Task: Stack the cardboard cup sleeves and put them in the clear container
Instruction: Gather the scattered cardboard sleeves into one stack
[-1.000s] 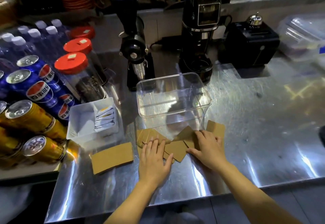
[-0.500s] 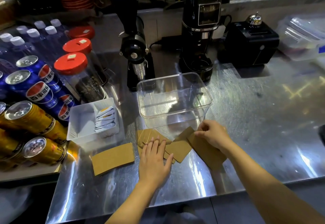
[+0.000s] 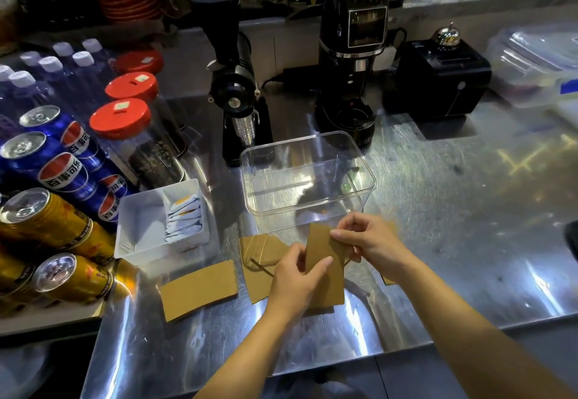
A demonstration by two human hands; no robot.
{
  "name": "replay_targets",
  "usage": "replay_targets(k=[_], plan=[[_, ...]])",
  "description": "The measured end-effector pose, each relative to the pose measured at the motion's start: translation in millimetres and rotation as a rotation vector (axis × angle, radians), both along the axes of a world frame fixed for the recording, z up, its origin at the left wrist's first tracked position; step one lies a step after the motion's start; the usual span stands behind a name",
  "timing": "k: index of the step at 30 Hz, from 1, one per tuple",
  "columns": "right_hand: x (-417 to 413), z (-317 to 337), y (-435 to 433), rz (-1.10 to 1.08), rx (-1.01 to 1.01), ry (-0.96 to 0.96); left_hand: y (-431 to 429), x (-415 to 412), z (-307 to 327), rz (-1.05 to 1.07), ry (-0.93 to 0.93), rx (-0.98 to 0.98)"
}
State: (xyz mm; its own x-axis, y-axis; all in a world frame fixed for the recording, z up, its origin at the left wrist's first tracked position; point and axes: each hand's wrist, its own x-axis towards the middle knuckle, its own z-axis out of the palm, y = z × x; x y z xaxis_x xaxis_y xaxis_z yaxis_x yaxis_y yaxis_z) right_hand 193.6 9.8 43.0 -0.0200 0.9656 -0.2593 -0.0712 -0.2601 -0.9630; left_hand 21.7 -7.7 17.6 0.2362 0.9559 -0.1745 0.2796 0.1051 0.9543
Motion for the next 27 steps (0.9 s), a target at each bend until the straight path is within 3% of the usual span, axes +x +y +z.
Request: replay_targets(k=[3,8,10,12,14,16,21,27], plan=[[2.3,-7.4,-2.1,0.018,0.002,-0.008,2.1,3.8,0.2,0.001,0.001,-0.04],[15.3,-24.5,-3.3,-0.186,0.019,-0.264,2.9,10.8,-4.6,0.023,-0.034,-0.147],[25.2,-31.8,-4.8,-0.317,-0.032,-0.443,1.4,14.3,-2.4,0.039,-0.134,-0.252],[35.2,-35.3,-7.5,-0.392,-0.119,-0.738,0.7,16.5,-0.1,0.022,-0.205,-0.327],[41.9,-35.0,-12.0,-0.376,-0.224,-1.035,-0.3,18.8,2.3,0.012,-0.228,-0.363],[44.5,-34.1,-16.7,-0.32,-0.341,-1.164,-1.9,22.0,3.0,0.01,-0.239,-0.366],[46.1,-39.6,-25.6,-0.205,-0.511,-1.234,-4.4,27.7,-3.3,-0.032,-0.236,-0.346],[54.0,-39.8,-28.8,-0.208,-0.431,-0.903,-3.5,31.5,-1.7,0.101,-0.349,-0.47]])
